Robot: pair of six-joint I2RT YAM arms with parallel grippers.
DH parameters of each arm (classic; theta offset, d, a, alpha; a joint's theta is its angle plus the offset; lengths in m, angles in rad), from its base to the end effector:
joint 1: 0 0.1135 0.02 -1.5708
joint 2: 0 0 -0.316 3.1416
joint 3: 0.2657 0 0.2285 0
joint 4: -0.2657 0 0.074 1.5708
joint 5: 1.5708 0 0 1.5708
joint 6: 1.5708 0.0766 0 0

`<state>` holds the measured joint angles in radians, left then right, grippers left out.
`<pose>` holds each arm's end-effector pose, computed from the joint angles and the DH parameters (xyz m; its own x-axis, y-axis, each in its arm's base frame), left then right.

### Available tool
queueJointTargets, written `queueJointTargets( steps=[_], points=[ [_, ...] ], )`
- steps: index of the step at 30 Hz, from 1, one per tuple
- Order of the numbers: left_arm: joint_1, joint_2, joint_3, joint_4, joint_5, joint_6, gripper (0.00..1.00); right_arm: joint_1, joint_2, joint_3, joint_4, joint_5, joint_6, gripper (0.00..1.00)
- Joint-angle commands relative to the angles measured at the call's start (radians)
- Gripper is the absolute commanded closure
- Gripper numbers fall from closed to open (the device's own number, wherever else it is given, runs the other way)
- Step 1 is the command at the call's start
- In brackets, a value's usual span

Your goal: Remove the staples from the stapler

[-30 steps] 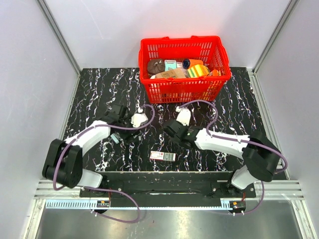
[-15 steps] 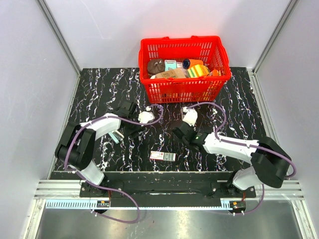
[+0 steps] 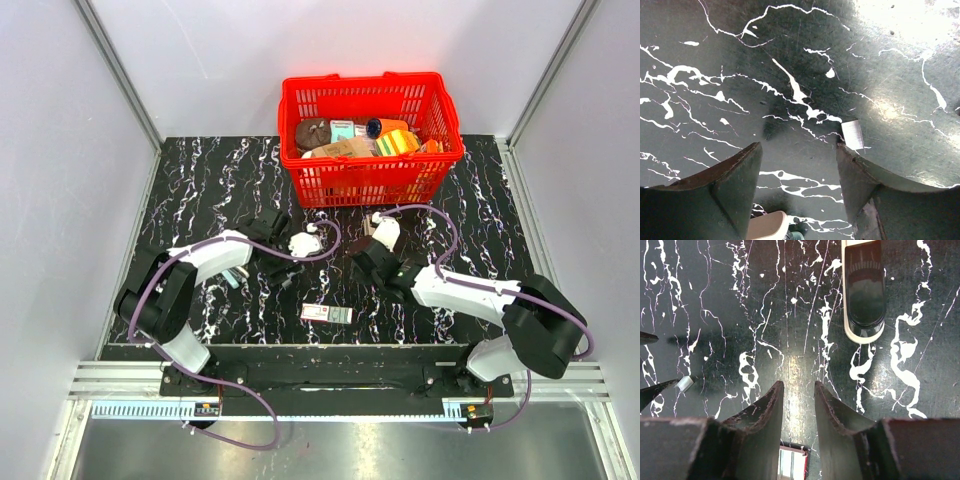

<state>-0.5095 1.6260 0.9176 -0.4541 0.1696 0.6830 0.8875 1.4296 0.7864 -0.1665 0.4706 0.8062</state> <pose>0.2584 -0.1592 0.1939 -0.2812 0.8697 -0.4058 0.9240 0.3596 0.1304 0.2075 0.1999 0.2391 -0.6728 0.1924 -0.7144 -0.0119 0.9627 0.2705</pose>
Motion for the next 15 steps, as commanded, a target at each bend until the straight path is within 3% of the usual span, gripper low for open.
queueJointTargets(
  steps=[1,15],
  points=[
    [0.002,-0.023,0.052,-0.02,-0.005,-0.022,0.34,-0.012,-0.015,-0.004,0.042,-0.02,-0.018,0.63],
    [0.003,-0.038,0.084,-0.103,0.065,-0.066,0.33,-0.013,-0.015,-0.01,0.048,-0.021,-0.01,0.62]
  ],
)
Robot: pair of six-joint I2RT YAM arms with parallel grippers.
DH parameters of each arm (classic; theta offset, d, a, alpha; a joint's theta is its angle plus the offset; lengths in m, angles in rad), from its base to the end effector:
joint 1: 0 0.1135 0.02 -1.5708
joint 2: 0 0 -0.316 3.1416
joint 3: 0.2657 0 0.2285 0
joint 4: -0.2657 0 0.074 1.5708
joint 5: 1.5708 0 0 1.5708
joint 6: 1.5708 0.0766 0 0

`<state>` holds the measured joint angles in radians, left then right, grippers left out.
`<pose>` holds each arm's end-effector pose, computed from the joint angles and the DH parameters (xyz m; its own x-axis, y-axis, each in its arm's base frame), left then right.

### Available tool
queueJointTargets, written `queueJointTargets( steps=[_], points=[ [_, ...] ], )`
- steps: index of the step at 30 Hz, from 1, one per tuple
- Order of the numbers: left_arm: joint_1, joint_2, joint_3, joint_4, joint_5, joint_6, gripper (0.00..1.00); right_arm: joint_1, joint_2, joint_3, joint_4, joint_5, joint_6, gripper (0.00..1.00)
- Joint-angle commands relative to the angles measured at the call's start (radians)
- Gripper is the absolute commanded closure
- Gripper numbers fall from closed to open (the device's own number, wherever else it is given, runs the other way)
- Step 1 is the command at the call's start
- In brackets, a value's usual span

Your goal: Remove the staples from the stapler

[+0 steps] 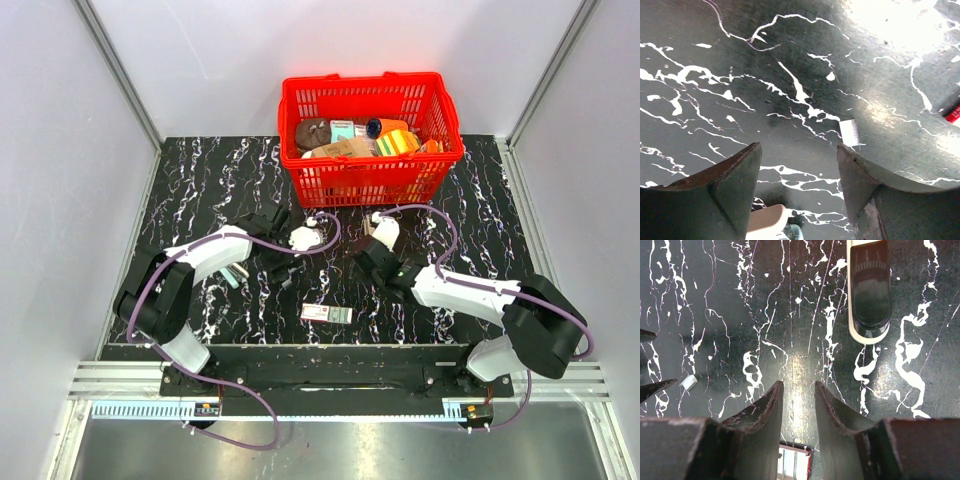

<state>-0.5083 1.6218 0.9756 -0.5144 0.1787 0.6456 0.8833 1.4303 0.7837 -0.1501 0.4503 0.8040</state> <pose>0.2623 -0.1617 0.2072 -0.3144 0.8530 -0.4166 0.9140 0.3905 0.1097 0.2084 0.2013 0.2392 -0.6769 0.1974 -0.7092 -0.0220 0.9575 0.2875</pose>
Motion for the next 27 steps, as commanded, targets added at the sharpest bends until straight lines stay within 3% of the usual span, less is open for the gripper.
queueJointTargets(
  steps=[1,8,9,12,20,27],
  points=[
    [0.002,-0.036,0.037,-0.053,0.07,-0.041,0.32,-0.01,-0.021,-0.011,0.03,0.002,-0.005,0.62],
    [0.007,-0.059,0.094,-0.125,0.168,-0.142,0.27,-0.007,-0.036,-0.02,0.032,0.004,-0.003,0.62],
    [0.005,-0.06,0.091,-0.128,0.197,-0.155,0.17,-0.009,-0.037,-0.023,0.032,0.005,0.0,0.62],
    [-0.002,-0.047,0.066,-0.107,0.209,-0.19,0.14,-0.007,-0.041,-0.029,0.034,0.007,0.001,0.62],
    [-0.01,0.03,0.051,-0.035,0.068,-0.227,0.18,-0.007,-0.062,-0.046,0.044,0.01,0.006,0.62],
    [-0.033,0.062,0.044,-0.015,0.038,-0.216,0.32,-0.007,-0.06,-0.044,0.043,0.016,0.009,0.62]
  ],
)
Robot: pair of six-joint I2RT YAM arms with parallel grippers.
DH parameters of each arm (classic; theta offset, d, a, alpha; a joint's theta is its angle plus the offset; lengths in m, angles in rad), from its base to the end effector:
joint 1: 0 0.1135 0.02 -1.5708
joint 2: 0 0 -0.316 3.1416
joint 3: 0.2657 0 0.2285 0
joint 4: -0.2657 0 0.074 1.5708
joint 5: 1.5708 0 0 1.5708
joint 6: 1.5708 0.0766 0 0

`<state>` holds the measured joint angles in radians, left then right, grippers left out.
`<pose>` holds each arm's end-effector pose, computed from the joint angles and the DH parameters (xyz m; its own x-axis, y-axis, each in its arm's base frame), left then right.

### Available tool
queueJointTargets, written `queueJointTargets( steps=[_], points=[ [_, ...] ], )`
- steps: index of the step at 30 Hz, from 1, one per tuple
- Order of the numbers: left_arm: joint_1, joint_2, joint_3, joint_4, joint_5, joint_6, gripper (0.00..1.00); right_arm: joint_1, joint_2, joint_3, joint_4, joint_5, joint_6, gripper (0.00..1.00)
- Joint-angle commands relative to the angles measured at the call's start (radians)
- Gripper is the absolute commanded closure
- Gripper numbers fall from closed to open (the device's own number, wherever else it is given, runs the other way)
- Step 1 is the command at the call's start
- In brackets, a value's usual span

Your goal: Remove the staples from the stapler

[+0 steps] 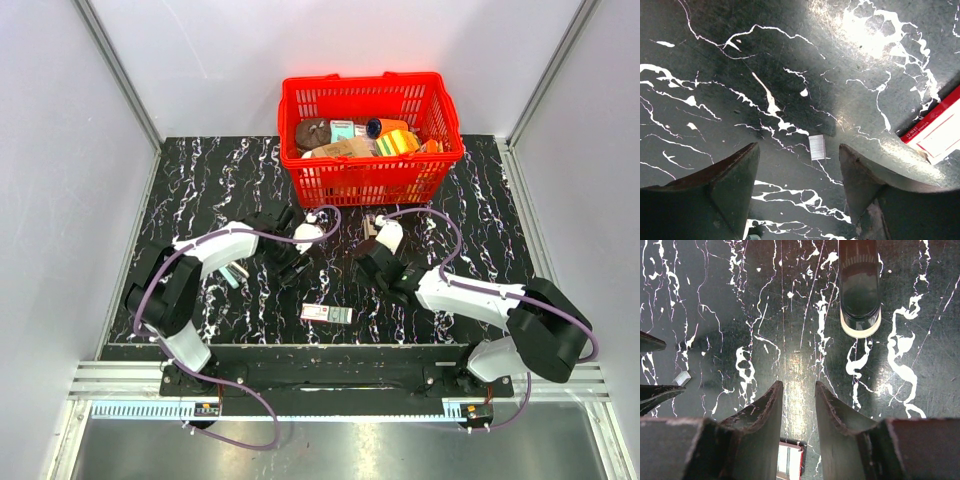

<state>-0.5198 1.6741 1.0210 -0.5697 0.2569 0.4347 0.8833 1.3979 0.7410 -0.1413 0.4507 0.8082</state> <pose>0.2634 -0.1732 0.2023 -0.5060 0.7589 -0.4099 0.8475 0.5257 -0.0730 0.2014 0.1926 0.2353 -0.6774 0.2006 -0.7077 -0.0187 0.9571 0.2892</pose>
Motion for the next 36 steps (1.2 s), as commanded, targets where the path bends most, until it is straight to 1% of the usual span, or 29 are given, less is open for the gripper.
queueJointTargets(
  steps=[1,7,11,22,31,36],
  points=[
    [-0.025,0.013,-0.007,0.041,-0.041,-0.001,0.34,-0.007,-0.027,-0.003,0.034,0.014,0.006,0.62],
    [-0.04,0.006,-0.027,0.041,-0.042,0.004,0.43,-0.007,-0.022,0.001,0.034,0.014,0.006,0.62],
    [-0.048,0.003,-0.036,0.037,-0.051,0.003,0.46,-0.007,-0.022,0.001,0.034,0.014,0.006,0.62],
    [-0.085,0.001,-0.058,0.057,-0.064,-0.024,0.51,-0.009,-0.022,0.003,0.031,0.016,0.005,0.62],
    [-0.092,0.001,-0.075,0.05,-0.1,-0.017,0.62,-0.007,-0.023,0.004,0.031,0.016,0.006,0.62],
    [-0.092,-0.022,-0.101,0.048,-0.11,-0.024,0.64,-0.007,-0.019,0.004,0.029,0.014,0.005,0.62]
  ],
)
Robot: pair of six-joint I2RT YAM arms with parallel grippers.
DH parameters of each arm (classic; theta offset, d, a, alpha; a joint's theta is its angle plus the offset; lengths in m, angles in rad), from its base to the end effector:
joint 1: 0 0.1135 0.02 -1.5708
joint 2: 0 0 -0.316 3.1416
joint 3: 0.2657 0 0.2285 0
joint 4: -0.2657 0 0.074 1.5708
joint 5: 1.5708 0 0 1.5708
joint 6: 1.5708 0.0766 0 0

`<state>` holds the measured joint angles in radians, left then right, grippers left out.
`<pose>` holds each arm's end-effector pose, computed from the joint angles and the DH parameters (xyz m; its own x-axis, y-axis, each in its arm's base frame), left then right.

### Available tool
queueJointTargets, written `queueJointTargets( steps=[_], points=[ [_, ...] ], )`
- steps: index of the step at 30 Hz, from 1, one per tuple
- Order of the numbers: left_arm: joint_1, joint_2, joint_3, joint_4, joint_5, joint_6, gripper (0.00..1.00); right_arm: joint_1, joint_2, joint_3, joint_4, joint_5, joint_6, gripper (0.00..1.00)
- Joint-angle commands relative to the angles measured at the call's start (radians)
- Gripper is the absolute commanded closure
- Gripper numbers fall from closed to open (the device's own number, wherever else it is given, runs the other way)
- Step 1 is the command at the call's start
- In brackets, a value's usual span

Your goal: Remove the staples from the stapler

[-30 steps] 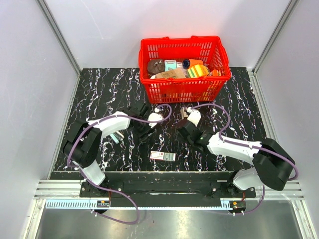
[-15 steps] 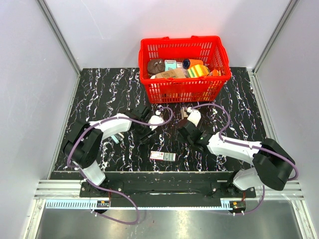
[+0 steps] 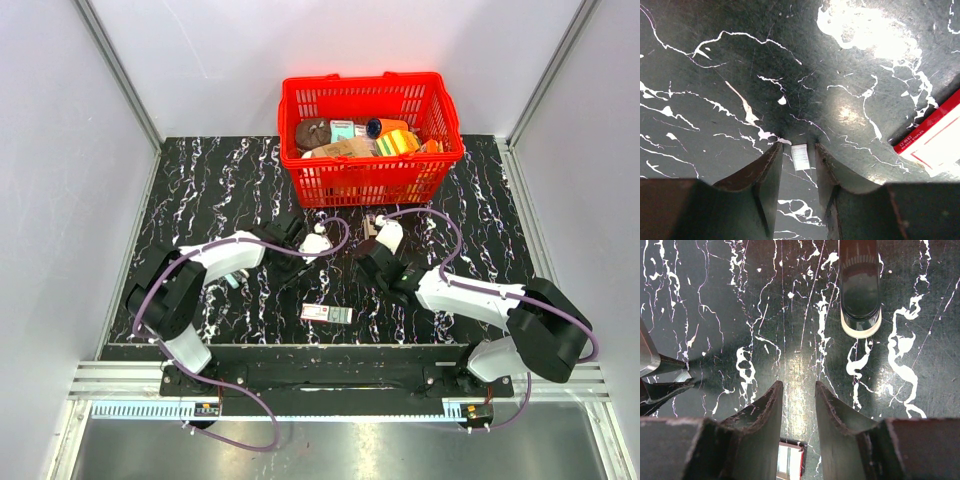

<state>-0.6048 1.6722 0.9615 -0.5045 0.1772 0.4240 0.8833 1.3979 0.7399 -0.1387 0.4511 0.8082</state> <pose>0.2475 -0.1875 0.1895 -0.4518 0.8046 -0.3853 0.8734 0.4869 -0.0074 0.2014 0.1927 0.2352 -0.6765 0.2015 -0.7083 -0.0188 0.9568 0.2901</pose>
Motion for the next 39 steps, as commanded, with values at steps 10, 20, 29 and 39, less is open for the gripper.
queueJointTargets(
  steps=[10,20,29,39],
  points=[
    [-0.013,-0.028,-0.046,-0.028,-0.051,-0.008,0.78,-0.009,-0.017,0.013,0.019,0.015,0.003,0.62],
    [-0.015,-0.025,-0.006,-0.051,-0.033,-0.01,0.97,-0.009,-0.013,0.026,0.01,0.009,-0.001,0.62],
    [0.016,-0.081,0.291,-0.285,0.059,-0.007,1.0,-0.007,-0.088,0.128,-0.029,-0.006,-0.079,0.62],
    [0.292,-0.273,0.459,-0.186,0.759,-0.347,1.0,-0.009,-0.329,0.124,0.185,-0.278,-0.165,0.47]
  ],
)
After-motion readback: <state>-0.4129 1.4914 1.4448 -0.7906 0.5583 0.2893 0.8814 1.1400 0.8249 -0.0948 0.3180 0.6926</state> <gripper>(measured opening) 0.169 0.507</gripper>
